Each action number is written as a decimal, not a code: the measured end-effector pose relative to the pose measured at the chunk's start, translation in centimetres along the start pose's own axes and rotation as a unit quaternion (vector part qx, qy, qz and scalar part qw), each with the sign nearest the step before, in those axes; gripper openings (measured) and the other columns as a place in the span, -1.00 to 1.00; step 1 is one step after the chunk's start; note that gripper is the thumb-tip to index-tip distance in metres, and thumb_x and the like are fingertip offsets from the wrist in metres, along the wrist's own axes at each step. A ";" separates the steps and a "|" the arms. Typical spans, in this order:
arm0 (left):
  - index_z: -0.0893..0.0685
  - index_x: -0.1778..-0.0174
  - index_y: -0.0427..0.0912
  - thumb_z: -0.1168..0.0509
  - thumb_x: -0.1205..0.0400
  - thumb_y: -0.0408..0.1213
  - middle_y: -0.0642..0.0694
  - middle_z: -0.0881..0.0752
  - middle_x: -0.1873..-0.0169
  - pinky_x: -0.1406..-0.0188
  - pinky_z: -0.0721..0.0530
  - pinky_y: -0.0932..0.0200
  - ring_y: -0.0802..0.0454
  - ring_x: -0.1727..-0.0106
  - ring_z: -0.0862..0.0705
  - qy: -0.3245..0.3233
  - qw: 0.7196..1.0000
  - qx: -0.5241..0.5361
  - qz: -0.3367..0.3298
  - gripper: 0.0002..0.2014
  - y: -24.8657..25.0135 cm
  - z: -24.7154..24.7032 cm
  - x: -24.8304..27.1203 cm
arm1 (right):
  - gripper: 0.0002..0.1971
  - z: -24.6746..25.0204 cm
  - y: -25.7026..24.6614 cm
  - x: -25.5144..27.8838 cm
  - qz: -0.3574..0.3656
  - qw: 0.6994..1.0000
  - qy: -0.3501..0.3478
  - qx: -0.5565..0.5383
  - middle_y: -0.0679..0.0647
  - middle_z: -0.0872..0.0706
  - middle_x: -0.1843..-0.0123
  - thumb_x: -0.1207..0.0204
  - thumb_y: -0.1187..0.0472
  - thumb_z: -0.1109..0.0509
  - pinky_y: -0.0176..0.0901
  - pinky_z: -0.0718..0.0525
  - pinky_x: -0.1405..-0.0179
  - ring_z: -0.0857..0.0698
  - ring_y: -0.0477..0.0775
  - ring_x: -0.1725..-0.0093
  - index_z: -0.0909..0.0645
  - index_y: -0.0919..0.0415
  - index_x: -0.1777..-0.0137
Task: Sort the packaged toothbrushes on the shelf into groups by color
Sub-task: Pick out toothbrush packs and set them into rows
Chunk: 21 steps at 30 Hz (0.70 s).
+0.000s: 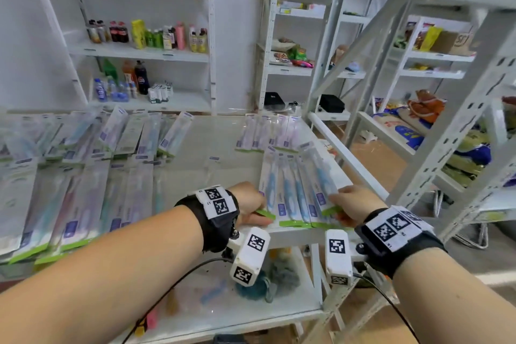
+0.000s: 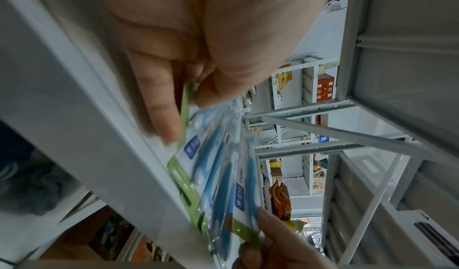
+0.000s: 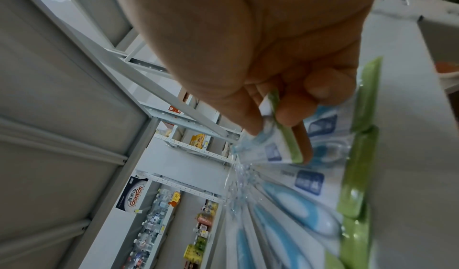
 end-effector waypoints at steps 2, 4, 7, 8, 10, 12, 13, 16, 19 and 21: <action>-0.47 0.31 -0.23 -0.17 -0.60 -0.58 -0.15 -0.60 0.31 0.28 -0.77 0.19 0.01 0.34 -0.68 0.001 0.999 -0.031 -0.006 -0.78 -0.1 -0.3 0.3 | -0.81 -0.2 0.0 0.7 0.002 1.000 -0.008 0.020 0.22 -0.66 0.42 -0.57 0.27 -0.33 -0.20 -0.62 0.54 -0.61 0.10 0.50 -0.66 0.41 -0.02; -0.49 0.29 -0.25 -0.18 -0.60 -0.57 -0.16 -0.61 0.30 0.15 -0.78 0.13 -0.02 0.31 -0.67 0.003 0.999 -0.053 -0.010 -0.80 0.0 -0.3 0.7 | -0.81 -0.2 -0.2 1.2 0.007 0.999 -0.005 0.042 0.22 -0.68 0.39 -0.55 0.27 -0.35 -0.32 -0.56 0.67 -0.60 0.02 0.58 -0.68 0.41 -0.03; -0.62 0.10 -0.42 -0.19 -0.61 -0.54 -0.31 -0.67 0.20 -0.13 -0.71 -0.05 -0.13 0.23 -0.66 -0.007 0.996 -0.088 -0.007 -0.90 0.1 0.0 1.3 | -0.75 -0.1 -0.6 1.5 0.025 0.995 0.012 0.097 0.32 -0.75 0.22 -0.53 0.26 -0.37 -0.27 -0.62 0.51 -0.67 0.07 0.47 -0.70 0.46 -0.06; -0.63 0.12 -0.42 -0.18 -0.60 -0.55 -0.32 -0.65 0.25 -0.08 -0.71 -0.04 -0.12 0.30 -0.64 -0.007 0.996 -0.094 -0.009 -0.89 0.0 0.3 1.6 | -0.73 0.0 -0.8 1.5 0.037 0.992 0.022 0.122 0.35 -0.76 0.10 -0.52 0.25 -0.37 -0.15 -0.69 0.30 -0.71 0.15 0.30 -0.70 0.45 -0.08; -0.55 0.25 -0.31 -0.17 -0.60 -0.56 -0.25 -0.56 0.40 0.31 -0.72 0.10 -0.06 0.48 -0.55 0.008 0.994 -0.109 -0.014 -0.85 -0.1 1.6 2.0 | -0.72 0.0 -1.5 1.4 0.060 0.989 0.044 0.128 0.35 -0.75 -0.03 -0.52 0.25 -0.37 0.04 -0.69 0.00 -0.71 0.24 0.08 -0.69 0.43 -0.12; -0.51 0.27 -0.24 -0.22 -0.58 -0.51 -0.23 -0.57 0.42 0.49 -0.63 0.16 -0.07 0.51 -0.55 0.037 0.984 -0.174 -0.022 -0.86 0.0 3.4 2.5 | -0.74 -0.4 -2.6 1.3 0.078 0.991 0.048 0.099 0.34 -0.74 0.05 -0.51 0.26 -0.38 0.01 -0.65 0.11 -0.65 0.15 0.21 -0.70 0.41 -0.11; -0.54 0.24 -0.23 -0.26 -0.56 -0.44 -0.23 -0.62 0.37 0.41 -0.65 0.14 -0.10 0.46 -0.61 0.062 0.968 -0.240 -0.030 -0.92 0.1 4.5 2.6 | -0.76 -0.8 -3.2 1.3 0.084 0.992 0.044 0.083 0.30 -0.72 0.12 -0.51 0.26 -0.39 -0.06 -0.61 0.24 -0.60 0.09 0.30 -0.71 0.39 -0.09; -0.57 0.27 -0.21 -0.35 -0.49 -0.20 -0.19 -0.72 0.20 0.22 -0.69 0.13 -0.14 0.19 -0.73 0.120 0.908 -0.401 -0.011 -0.84 0.4 8.0 3.1 | -0.79 -2.5 -5.1 1.1 0.105 0.992 0.024 0.066 0.17 -0.67 0.21 -0.52 0.22 -0.37 -0.22 -0.47 0.40 -0.53 0.04 0.38 -0.72 0.31 -0.06; -0.58 0.18 -0.19 -0.43 -0.37 -0.10 -0.14 -0.73 0.16 0.15 -0.75 0.12 -0.11 0.17 -0.75 0.134 0.875 -0.464 0.038 -0.73 -0.3 10.2 3.4 | -0.78 -4.9 -6.7 1.0 0.125 0.991 -0.014 0.040 0.13 -0.62 0.25 -0.53 0.25 -0.38 -0.22 -0.44 0.38 -0.49 0.02 0.38 -0.69 0.33 -0.11; -0.57 0.21 -0.18 -0.48 -0.30 -0.04 -0.15 -0.72 0.18 0.15 -0.76 0.09 -0.12 0.19 -0.75 0.138 0.864 -0.482 0.051 -0.66 -1.0 11.1 3.2 | -0.81 -6.4 -7.7 1.2 0.142 0.988 -0.036 0.049 0.15 -0.64 0.20 -0.54 0.25 -0.36 -0.22 -0.45 0.38 -0.51 0.01 0.37 -0.70 0.32 -0.08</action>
Point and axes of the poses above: each hand's wrist, its own x-axis away from the middle knuckle, its own z-axis out of the back of the hand, y = z × x, the point moved 4 cm from there along -x, towards the middle knuckle
